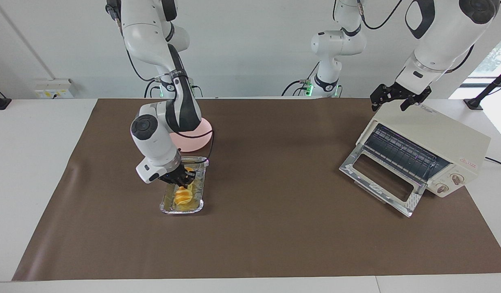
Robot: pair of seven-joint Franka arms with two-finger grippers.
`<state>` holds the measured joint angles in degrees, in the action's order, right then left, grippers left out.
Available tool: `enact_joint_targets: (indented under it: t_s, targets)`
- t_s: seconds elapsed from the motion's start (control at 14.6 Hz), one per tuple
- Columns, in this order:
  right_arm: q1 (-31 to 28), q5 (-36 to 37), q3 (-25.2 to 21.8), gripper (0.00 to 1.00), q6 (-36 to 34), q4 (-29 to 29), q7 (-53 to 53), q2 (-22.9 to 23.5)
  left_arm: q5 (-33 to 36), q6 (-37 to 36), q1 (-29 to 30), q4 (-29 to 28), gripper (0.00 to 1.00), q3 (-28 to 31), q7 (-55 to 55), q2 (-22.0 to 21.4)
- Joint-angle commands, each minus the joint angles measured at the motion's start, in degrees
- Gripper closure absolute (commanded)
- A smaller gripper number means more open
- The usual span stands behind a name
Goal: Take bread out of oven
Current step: 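Lift the bread with the right gripper and carry it to the pink plate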
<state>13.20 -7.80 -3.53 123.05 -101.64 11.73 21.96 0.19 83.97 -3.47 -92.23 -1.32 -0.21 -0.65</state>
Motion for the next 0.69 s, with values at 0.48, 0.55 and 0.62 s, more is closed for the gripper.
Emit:
enact_joint_targets:
  t_s: [0.48, 0.55, 0.62]
  targets:
    - [-0.5, -1.6, -0.1, 1.0, -20.5, -9.7, 3.6, -21.4, 0.6, 0.7, 0.6, -0.7, 0.0, -0.4, 0.7, -0.9]
    - [0.6, -1.6, 0.0, 1.0, -19.6, -14.2, 4.0, -23.8, 0.6, 0.7, 0.6, -0.7, 0.0, -0.4, 0.7, -1.0]
    - [1.7, -1.6, 0.0, 1.0, -17.4, -18.6, 5.7, -25.8, 0.6, 0.7, 0.6, -0.8, 0.0, -0.4, 0.7, -0.9]
